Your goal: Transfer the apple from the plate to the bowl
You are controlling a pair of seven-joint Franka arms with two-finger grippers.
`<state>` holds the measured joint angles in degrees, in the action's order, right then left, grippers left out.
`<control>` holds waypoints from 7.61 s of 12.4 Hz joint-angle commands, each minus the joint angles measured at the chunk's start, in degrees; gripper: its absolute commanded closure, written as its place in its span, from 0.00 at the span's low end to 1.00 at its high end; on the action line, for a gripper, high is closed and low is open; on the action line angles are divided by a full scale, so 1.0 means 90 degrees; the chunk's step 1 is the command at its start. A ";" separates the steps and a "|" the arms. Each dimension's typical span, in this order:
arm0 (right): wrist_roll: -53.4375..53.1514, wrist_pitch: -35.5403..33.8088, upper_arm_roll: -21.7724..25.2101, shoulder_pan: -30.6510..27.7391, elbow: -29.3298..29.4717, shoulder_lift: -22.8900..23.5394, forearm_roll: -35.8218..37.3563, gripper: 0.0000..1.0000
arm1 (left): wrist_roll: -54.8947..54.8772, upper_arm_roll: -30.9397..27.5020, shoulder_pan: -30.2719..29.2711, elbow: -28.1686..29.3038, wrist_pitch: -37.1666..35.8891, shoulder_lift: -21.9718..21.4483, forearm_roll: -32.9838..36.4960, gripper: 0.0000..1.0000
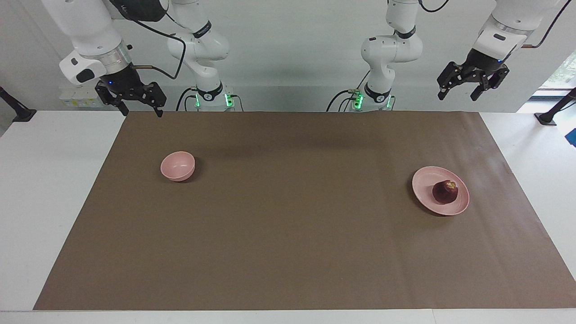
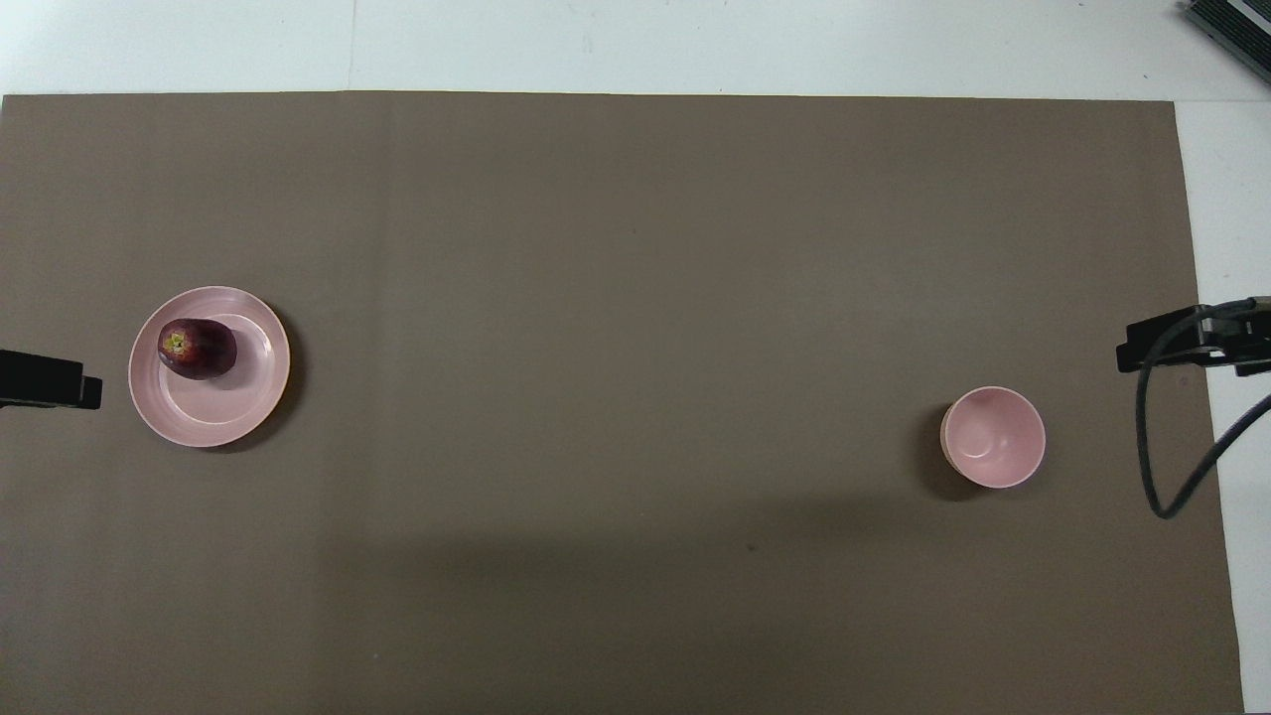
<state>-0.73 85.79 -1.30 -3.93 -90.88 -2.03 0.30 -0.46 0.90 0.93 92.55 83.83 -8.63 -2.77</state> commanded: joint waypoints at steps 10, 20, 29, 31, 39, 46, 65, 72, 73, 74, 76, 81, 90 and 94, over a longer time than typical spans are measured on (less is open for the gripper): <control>-0.0124 -0.0001 -0.0022 -0.0023 0.0079 0.0050 -0.0121 0.00 | -0.0047 0.0017 -0.0054 0.0176 0.0031 -0.0174 -0.0073 0.00; -0.0124 -0.0001 -0.0022 -0.0023 0.0079 0.0050 -0.0121 0.00 | -0.0037 0.0027 0.0024 0.0225 0.0090 -0.0164 -0.0073 0.00; -0.0124 -0.0001 -0.0022 -0.0023 0.0079 0.0050 -0.0121 0.00 | -0.0047 0.0017 -0.0054 0.1433 0.1648 -0.0086 -0.0073 0.00; -0.0124 -0.0001 -0.0022 -0.0023 0.0088 0.0050 -0.0121 0.00 | -0.0057 0.0007 -0.0103 0.1679 0.2285 0.0059 -0.0073 0.00; -0.0124 -0.0001 -0.0022 -0.0023 0.0079 0.0050 -0.0121 0.00 | -0.0438 0.0007 -0.0903 0.1971 0.4392 0.1503 -0.0073 0.00; -0.0124 -0.0001 -0.0022 -0.0023 0.0079 0.0050 -0.0121 0.00 | -0.0457 0.0007 -0.0972 0.2588 0.5822 0.2385 -0.0073 0.00; -0.0124 -0.0001 -0.0022 -0.0023 0.0088 0.0050 -0.0121 0.00 | -0.0584 0.0017 -0.0943 0.2599 0.4817 0.2395 -0.0053 1.00; -0.0124 -0.0001 -0.0022 -0.0023 0.0079 0.0050 -0.0121 0.00 | -0.0642 0.0075 -0.0972 0.1671 0.3822 0.2288 -0.0948 1.00; -0.0124 -0.0001 -0.0022 -0.0023 0.0079 0.0050 -0.0121 0.00 | -0.0788 0.0105 -0.0972 0.1661 0.3724 0.2200 -0.1329 1.00; -0.0124 -0.0001 -0.0022 -0.0023 0.0079 0.0050 -0.0121 0.00 | -0.0992 0.0105 -0.0963 0.1660 0.3636 0.2131 -0.1661 1.00; -0.0124 -0.0001 -0.0022 -0.0023 0.0079 0.0050 -0.0121 0.00 | -0.1500 0.0115 -0.0972 0.1660 0.3499 0.2102 -0.2286 1.00; -0.0124 -0.0001 -0.0022 -0.0023 0.0079 0.0050 -0.0121 0.00 | -0.1727 0.0183 -0.0875 0.1660 0.2680 0.1507 -0.3673 1.00; -0.0124 -0.0001 -0.0022 -0.0023 0.0088 0.0050 -0.0121 0.00 | -0.1562 0.0778 -0.0865 0.1739 0.1828 0.0725 -0.5715 1.00; 0.0021 -0.0108 0.0008 -0.0091 -0.0386 -0.0319 -0.0062 0.00 | -0.1512 0.1198 -0.0875 0.1778 0.1926 0.0637 -0.6458 1.00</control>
<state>-0.94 85.40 -1.07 -4.10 -91.07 -2.19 0.34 -14.63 10.94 -6.97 107.28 100.92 -1.32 -58.07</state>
